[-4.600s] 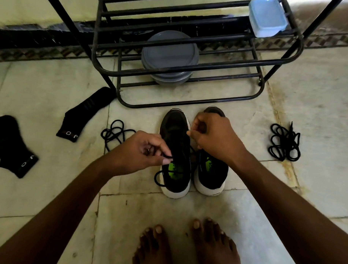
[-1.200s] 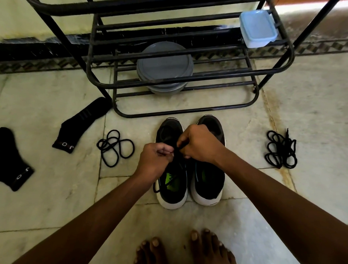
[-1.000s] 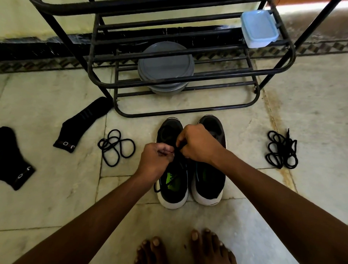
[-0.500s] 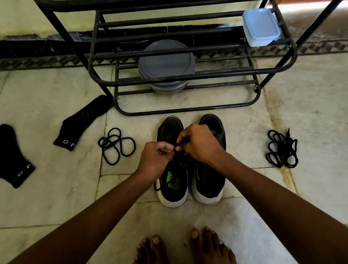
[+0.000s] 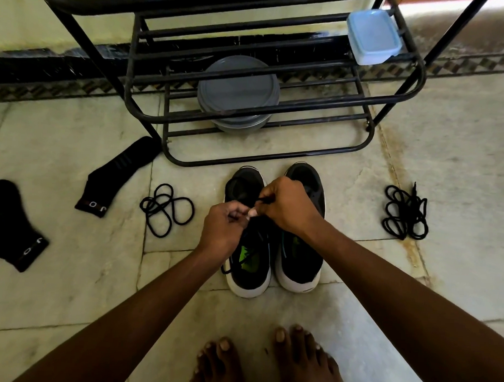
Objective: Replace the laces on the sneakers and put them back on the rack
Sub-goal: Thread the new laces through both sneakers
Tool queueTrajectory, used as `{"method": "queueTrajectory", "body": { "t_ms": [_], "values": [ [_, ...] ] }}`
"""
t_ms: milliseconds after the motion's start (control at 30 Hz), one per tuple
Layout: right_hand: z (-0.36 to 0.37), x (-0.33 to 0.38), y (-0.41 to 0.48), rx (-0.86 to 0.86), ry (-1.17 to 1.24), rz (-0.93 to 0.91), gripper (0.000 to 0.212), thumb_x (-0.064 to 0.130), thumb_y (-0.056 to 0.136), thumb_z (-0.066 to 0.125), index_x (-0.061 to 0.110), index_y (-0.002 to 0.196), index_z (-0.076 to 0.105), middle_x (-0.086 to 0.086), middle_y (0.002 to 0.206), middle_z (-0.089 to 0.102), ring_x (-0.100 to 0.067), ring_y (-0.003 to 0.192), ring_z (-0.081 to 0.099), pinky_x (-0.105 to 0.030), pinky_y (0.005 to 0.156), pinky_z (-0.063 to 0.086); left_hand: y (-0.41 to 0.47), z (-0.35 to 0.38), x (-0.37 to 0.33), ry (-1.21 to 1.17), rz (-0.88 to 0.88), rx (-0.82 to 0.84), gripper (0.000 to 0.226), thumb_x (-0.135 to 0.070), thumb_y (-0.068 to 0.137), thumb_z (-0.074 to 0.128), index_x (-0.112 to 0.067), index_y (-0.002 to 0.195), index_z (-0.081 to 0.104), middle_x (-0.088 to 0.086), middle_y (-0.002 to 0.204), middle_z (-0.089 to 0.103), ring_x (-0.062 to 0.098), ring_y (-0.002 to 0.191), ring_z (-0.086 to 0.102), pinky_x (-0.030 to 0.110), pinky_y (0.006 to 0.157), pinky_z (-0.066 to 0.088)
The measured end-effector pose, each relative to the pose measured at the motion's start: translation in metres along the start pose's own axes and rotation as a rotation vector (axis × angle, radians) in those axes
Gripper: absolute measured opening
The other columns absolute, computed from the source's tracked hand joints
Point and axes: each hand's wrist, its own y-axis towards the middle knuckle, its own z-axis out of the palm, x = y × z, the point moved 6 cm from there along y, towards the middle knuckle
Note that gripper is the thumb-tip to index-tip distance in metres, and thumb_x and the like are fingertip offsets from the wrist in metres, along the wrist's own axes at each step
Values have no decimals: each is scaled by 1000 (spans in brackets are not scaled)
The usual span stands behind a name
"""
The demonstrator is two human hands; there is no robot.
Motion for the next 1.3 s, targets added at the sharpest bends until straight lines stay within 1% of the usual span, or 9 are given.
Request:
{"method": "queueTrajectory", "body": {
  "t_ms": [200,433,567,633,733,800,933,1067,1300],
  "values": [
    [14,4,-31,21,-16,66,74,32,70,93,10,134,63,-7,129,62,-20,117,60,-26,99,50,2,-16,7,-128,-4,49,15,-3,103,54,-10,91,59,5,86,66,11,71,64,30,67,56],
    [44,10,-48,0,-33,90,51,23,95,68,13,142,48,-10,155,30,-26,141,39,-14,108,19,1,-39,-5,-593,-22,-57,18,4,103,45,-10,91,46,26,101,71,36,100,72,39,89,60],
    [49,9,-48,0,-25,90,51,25,100,61,11,145,44,-11,158,25,-29,141,40,-24,116,27,3,-69,-16,-948,-106,-183,29,9,100,36,-14,87,47,7,68,55,23,66,63,38,70,58],
    [49,9,-48,-18,-20,91,53,24,101,59,8,148,41,-11,158,27,-30,141,41,-26,116,29,3,-92,-22,-560,20,-267,29,4,103,37,-19,91,50,-1,69,53,14,60,50,29,58,45],
    [49,9,-48,-43,-4,98,62,23,102,58,4,155,31,-12,159,28,-30,143,39,-25,116,29,-2,-94,-34,621,467,-185,5,-27,100,62,-28,104,60,-11,90,67,10,79,57,32,66,48],
    [49,9,-48,-55,10,101,68,22,101,59,4,157,26,-11,160,28,-29,143,38,-22,114,28,0,-87,-22,885,475,-25,23,-53,89,68,-31,98,72,-14,94,73,12,81,56,38,72,50],
    [48,8,-49,-67,29,104,73,22,100,62,4,159,23,-11,159,32,-28,141,41,-27,114,33,-3,-90,-42,182,290,23,29,-35,95,67,-18,74,76,-13,68,70,1,71,65,31,78,54],
    [48,7,-49,-100,25,92,61,18,102,56,4,156,30,-11,153,40,-25,135,47,-21,110,33,-4,-95,-57,-441,172,22,46,-25,94,69,-12,58,43,3,57,25,14,56,24,20,61,31],
    [48,4,-49,-106,-2,82,26,3,100,47,-2,120,64,-16,138,55,-29,132,50,-37,113,44,-19,-86,-47,-781,170,393,44,4,79,63,-20,58,32,3,70,23,18,68,26,30,68,33]
  ]
}}
